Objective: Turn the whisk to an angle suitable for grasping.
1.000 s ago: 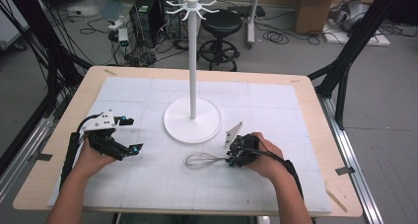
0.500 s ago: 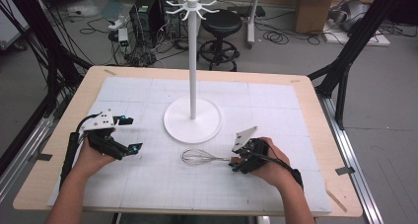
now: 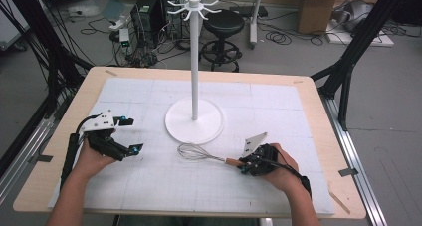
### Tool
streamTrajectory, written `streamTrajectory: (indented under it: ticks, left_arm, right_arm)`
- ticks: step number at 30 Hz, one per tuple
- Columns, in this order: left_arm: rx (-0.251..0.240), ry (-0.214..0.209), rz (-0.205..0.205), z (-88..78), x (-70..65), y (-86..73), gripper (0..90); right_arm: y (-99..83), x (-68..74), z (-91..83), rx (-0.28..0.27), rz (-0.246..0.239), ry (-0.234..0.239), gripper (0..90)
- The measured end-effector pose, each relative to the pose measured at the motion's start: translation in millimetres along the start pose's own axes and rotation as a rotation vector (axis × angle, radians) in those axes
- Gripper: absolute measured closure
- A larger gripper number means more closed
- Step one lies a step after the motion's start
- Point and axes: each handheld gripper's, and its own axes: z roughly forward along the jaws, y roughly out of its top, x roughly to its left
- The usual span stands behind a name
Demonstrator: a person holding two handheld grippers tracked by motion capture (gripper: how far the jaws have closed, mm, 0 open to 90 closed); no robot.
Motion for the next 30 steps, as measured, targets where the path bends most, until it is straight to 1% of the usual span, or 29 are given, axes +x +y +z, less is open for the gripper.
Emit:
streamTrajectory:
  ticks: [1,6,7,8,9,12,15,16,17,18,21,24,26,27,30]
  left_arm:
    - [0.0,-0.001,0.0,-0.2,-0.1,0.1,1.7]
    - [-0.004,0.001,0.006,-1.5,-1.3,1.1,1.7]
    - [-0.004,0.003,0.007,-2.1,-1.3,1.4,1.7]
    - [-0.005,0.005,0.007,-2.7,-1.6,1.7,1.7]
    - [-0.006,0.005,0.008,-3.6,-1.4,2.0,1.7]
    - [-0.014,0.008,0.008,-5.5,-1.5,2.6,1.7]
    - [-0.015,0.007,0.009,-6.3,-1.7,2.9,1.7]
    - [-0.016,0.008,0.011,-6.5,-1.8,3.1,1.7]
    - [-0.017,0.009,0.009,-6.8,-2.0,3.3,1.7]
    - [-0.018,0.009,0.012,-7.2,-1.7,3.6,1.7]
    - [-0.021,0.009,0.013,-9.0,-1.5,4.4,1.7]
    - [-0.022,0.016,0.016,-10.9,-1.4,5.0,1.7]
    - [-0.023,0.015,0.015,-11.5,-1.7,5.3,1.7]
    - [-0.022,0.014,0.015,-11.7,-1.8,5.4,1.7]
    - [-0.024,0.013,0.017,-11.6,-2.1,5.6,1.7]
  right_arm:
    - [0.0,0.0,0.0,0.0,0.0,0.0,71.4]
    - [18.1,3.1,10.9,-0.008,-0.043,0.022,71.4]
    - [22.2,3.5,13.2,-0.012,-0.056,0.02,71.5]
    - [30.3,5.3,18.3,-0.014,-0.074,0.034,71.6]
    - [30.3,5.3,18.3,-0.014,-0.074,0.034,71.6]
    - [42.7,6.8,25.6,-0.015,-0.097,0.051,71.7]
    - [55.6,8.4,33.2,-0.019,-0.118,0.064,71.7]
    - [64.2,9.9,38.3,-0.023,-0.134,0.072,71.7]
    - [68.4,10.5,41.1,-0.027,-0.143,0.075,71.7]
    - [68.4,10.5,41.1,-0.027,-0.143,0.075,71.7]
    - [81.8,11.3,48.8,-0.038,-0.157,0.089,71.7]
    - [95.8,12.3,55.7,-0.036,-0.173,0.097,71.8]
    - [103.7,13.1,60.8,-0.038,-0.179,0.114,71.8]
    - [107.2,13.5,62.7,-0.036,-0.188,0.112,71.8]
    - [113.9,13.9,67.5,-0.036,-0.189,0.121,71.8]
